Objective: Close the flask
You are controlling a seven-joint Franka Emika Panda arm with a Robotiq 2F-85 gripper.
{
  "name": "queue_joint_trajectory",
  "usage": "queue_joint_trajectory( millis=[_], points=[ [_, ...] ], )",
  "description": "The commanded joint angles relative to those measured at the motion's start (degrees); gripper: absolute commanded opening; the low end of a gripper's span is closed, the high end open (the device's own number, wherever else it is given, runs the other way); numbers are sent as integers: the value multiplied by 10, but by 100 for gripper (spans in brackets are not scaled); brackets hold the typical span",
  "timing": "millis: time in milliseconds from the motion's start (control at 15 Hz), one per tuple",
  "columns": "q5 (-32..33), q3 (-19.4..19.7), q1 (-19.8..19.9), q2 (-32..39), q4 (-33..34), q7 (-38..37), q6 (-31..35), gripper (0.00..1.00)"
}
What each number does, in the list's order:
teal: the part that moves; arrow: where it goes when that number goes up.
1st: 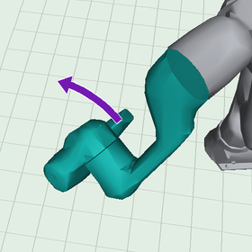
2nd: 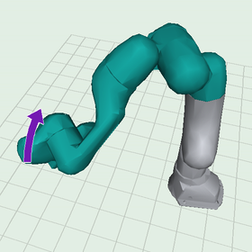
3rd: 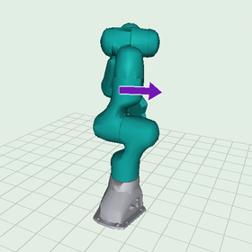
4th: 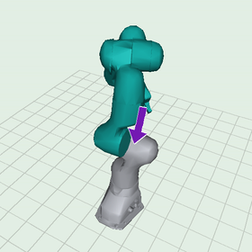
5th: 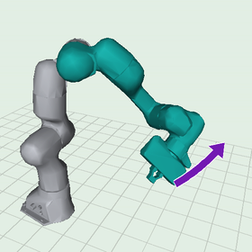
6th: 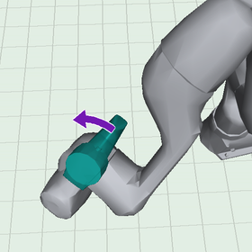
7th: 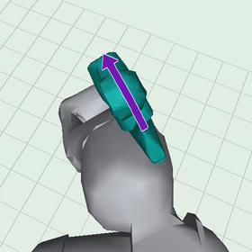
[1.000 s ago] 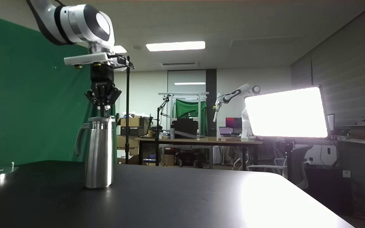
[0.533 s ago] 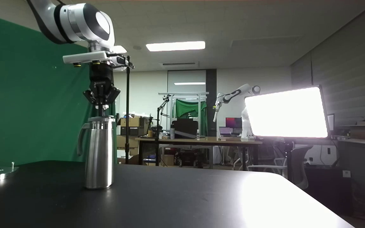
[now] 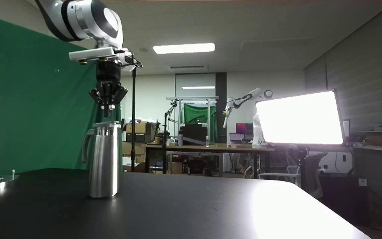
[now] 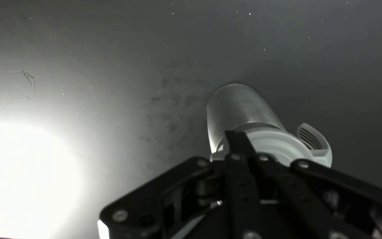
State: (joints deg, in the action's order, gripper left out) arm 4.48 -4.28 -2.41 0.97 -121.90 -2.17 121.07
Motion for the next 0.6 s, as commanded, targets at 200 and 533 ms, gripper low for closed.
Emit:
queue_joint_trajectory(
  millis=[200, 533],
  points=[
    [-5, 11, 1, 17, 16, -8, 23, 0],
    [-17, 16, 2, 19, 2, -15, 84, 0]
  ],
)
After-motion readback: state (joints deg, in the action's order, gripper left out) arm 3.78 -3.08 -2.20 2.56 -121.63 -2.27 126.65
